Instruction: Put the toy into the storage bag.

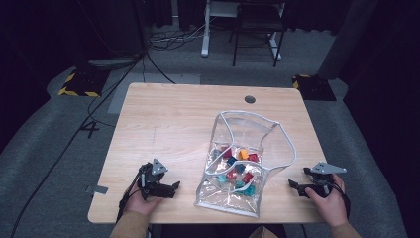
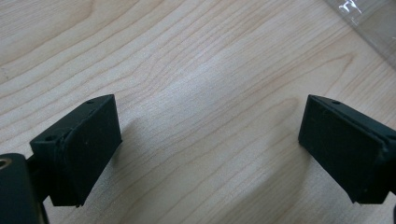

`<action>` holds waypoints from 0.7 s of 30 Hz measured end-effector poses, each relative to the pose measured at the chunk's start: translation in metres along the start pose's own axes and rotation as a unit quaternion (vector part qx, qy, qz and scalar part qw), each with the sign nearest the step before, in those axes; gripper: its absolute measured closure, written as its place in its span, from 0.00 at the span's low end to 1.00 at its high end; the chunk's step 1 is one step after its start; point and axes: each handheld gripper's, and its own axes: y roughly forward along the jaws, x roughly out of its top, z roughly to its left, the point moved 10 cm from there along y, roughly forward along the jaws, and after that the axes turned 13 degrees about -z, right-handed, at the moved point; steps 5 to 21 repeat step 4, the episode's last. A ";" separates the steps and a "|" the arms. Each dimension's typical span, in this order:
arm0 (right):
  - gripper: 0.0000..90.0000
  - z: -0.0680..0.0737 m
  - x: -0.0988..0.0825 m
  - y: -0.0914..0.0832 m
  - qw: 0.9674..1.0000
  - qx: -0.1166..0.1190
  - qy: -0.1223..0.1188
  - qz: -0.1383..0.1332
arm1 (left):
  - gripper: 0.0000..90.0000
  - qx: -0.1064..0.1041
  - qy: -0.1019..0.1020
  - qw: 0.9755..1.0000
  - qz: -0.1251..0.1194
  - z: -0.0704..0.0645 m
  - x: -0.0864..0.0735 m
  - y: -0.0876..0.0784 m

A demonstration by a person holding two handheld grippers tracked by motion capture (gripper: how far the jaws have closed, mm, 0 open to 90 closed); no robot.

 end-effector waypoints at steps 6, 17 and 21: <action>0.13 -0.001 0.001 0.002 1.000 -0.002 0.001 0.000 | 0.06 0.000 0.000 1.000 0.000 0.000 0.000 0.000; 0.13 -0.001 0.001 0.002 1.000 -0.002 0.001 0.000 | 0.06 0.000 0.000 1.000 0.000 0.000 0.000 0.000; 0.13 -0.001 0.001 0.002 1.000 -0.002 0.001 0.000 | 0.06 0.000 0.000 1.000 0.000 0.000 0.000 0.000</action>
